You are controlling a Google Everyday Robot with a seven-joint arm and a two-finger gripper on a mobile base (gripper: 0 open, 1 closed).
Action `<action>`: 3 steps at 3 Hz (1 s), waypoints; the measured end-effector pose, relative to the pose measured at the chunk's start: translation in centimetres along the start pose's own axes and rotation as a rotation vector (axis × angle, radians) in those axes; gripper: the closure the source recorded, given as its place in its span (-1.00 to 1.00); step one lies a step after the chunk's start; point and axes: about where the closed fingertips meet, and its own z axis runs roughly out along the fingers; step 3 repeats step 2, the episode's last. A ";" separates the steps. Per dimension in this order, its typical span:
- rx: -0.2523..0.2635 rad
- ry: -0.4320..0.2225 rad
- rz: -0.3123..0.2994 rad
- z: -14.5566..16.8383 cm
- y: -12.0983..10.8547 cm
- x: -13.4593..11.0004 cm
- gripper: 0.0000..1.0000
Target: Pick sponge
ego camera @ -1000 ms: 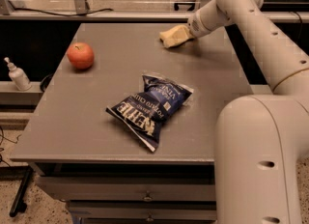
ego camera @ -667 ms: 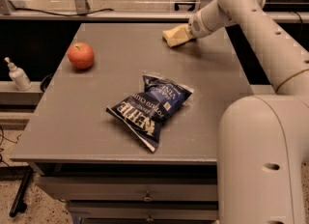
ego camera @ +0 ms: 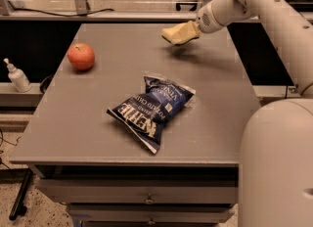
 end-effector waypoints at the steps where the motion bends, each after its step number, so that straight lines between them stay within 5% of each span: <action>1: -0.064 -0.022 -0.037 -4.3 4.4 -0.8 1.00; 3: -0.080 -0.028 -0.051 -5.6 6.0 -1.1 1.00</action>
Offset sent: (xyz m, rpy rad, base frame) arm -0.0396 0.0089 0.0334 0.0275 -0.0078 0.0590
